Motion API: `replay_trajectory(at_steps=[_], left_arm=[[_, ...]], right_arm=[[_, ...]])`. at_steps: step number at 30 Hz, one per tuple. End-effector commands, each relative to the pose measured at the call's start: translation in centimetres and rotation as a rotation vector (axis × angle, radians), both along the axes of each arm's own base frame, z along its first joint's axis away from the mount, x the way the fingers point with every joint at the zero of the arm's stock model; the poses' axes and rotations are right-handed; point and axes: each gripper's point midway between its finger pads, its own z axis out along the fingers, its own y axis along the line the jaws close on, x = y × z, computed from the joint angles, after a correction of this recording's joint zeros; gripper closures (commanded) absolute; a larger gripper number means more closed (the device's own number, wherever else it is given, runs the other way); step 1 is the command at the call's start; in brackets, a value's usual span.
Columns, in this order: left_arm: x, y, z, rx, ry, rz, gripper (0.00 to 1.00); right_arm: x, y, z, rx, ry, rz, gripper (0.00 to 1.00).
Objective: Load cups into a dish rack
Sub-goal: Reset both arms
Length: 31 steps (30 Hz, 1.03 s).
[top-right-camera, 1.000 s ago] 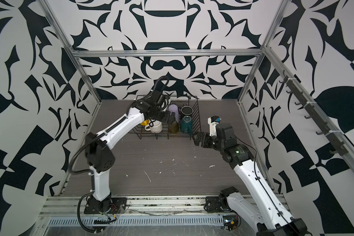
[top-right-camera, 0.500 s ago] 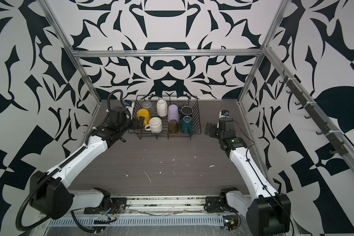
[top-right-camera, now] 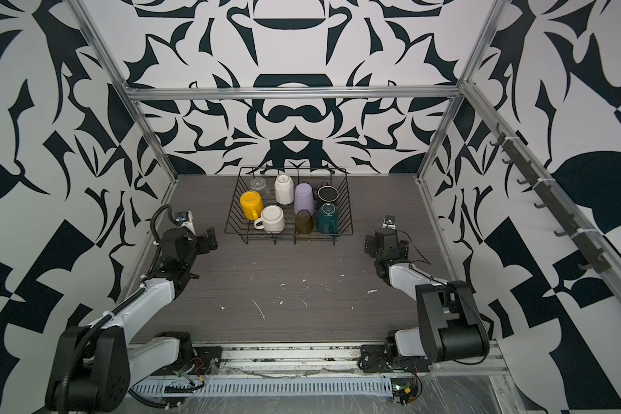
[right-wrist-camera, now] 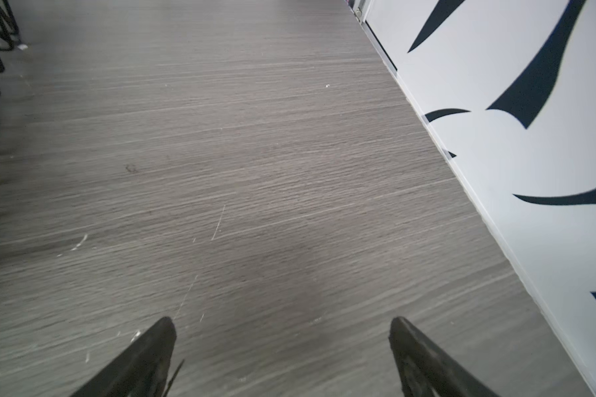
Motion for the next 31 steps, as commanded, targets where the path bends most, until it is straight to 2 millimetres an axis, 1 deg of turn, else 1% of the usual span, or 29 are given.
replay_trajectory(at_steps=[1, 4, 5, 7, 11, 13, 14, 16, 18, 20, 25, 27, 31], left_arm=[[1.0, 1.1, 2.2, 0.006, -0.185, 0.015, 0.01], [1.1, 1.7, 1.2, 0.03, -0.192, 0.025, 0.01], [1.3, 1.5, 0.2, 0.028, -0.171, 0.012, 0.01], [1.5, 1.1, -1.0, 0.028, -0.152, -0.013, 0.01], [2.2, 1.0, -3.6, 0.025, -0.154, -0.032, 0.01], [2.3, 1.2, -3.6, 0.035, -0.19, -0.02, 0.01], [2.1, 1.1, -3.9, 0.023, -0.155, -0.027, 0.01], [2.3, 0.9, -4.2, 0.023, -0.114, -0.043, 0.01], [2.7, 1.4, -4.0, 0.026, -0.141, -0.016, 0.01], [2.4, 1.8, -4.1, 0.021, -0.134, 0.016, 0.01], [2.9, 2.7, -4.2, 0.012, -0.118, 0.056, 0.01], [2.8, 2.6, -4.3, 0.01, -0.109, 0.054, 0.01], [2.9, 3.2, -4.2, 0.01, -0.111, 0.091, 0.01]], right_arm=[[2.0, -0.1, 3.5, -0.03, -0.205, 0.019, 0.01], [1.7, 0.9, 2.8, -0.027, -0.239, 0.087, 0.01], [1.7, 1.0, 2.7, -0.023, -0.257, 0.093, 0.01], [1.7, 1.2, 2.3, -0.021, -0.256, 0.105, 0.01], [1.8, 1.6, 1.5, -0.017, -0.248, 0.128, 0.01], [1.8, 1.6, 1.0, -0.015, -0.268, 0.127, 0.0], [1.8, 1.6, 1.2, -0.015, -0.29, 0.123, 0.0], [1.6, 1.4, 0.9, -0.015, -0.25, 0.109, 0.0], [1.7, 0.8, 1.1, -0.02, -0.27, 0.075, 0.0], [1.7, 0.8, 1.0, -0.023, -0.254, 0.069, 0.0], [1.5, 1.2, 1.0, -0.023, -0.267, 0.094, 0.0], [2.0, 1.4, 0.8, -0.03, -0.251, 0.104, 0.0], [1.9, 1.3, 0.9, -0.025, -0.252, 0.1, 0.0]])
